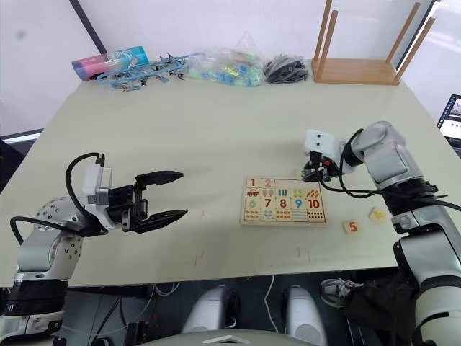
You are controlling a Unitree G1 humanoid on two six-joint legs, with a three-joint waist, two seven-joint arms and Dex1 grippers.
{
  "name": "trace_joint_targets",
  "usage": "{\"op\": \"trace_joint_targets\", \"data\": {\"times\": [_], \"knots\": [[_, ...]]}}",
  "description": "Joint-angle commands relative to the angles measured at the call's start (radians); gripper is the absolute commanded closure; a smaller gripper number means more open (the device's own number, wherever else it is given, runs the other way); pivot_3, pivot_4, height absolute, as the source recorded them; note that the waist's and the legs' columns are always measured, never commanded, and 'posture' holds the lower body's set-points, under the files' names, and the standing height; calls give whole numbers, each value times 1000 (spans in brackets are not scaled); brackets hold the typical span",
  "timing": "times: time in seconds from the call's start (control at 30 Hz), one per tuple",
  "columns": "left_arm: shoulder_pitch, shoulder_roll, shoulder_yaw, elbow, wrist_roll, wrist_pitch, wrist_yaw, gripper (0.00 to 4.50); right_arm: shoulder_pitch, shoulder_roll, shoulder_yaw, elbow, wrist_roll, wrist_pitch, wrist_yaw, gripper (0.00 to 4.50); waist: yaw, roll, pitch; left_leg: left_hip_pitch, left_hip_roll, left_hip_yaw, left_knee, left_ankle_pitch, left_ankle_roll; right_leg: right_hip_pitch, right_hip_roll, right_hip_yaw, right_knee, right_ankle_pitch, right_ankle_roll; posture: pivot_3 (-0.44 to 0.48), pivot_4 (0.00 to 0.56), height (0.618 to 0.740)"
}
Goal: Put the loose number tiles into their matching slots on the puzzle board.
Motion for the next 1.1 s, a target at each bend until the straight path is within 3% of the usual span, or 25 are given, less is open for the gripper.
{"op": "trace_joint_targets", "data": {"times": [0.03, 0.37, 1.1], "knots": [[3, 4, 25, -42, -22, 3, 20, 0, -37, 19, 28, -69, -15, 57, -9, 3592, 0, 0, 0, 0, 0, 0, 0, 0, 0, -1, 0, 0, 0, 0, 0, 0, 150, 738], [10, 0, 22, -65, -25, 13, 44, 0, -46, 79, 99, -103, -48, 124, -53, 3592, 3, 0, 0, -6, -1, 3, 0, 2, -3, -5, 0, -1, 0, 2, 3, 0, 150, 738], [2, 6, 20, -67, -27, 26, 37, 0, -25, 63, 132, -136, -52, 123, -48, 3592, 3, -1, -1, -13, 0, 1, 1, 2, -4, -9, 2, -2, -1, 2, 4, 0, 150, 738]]}}
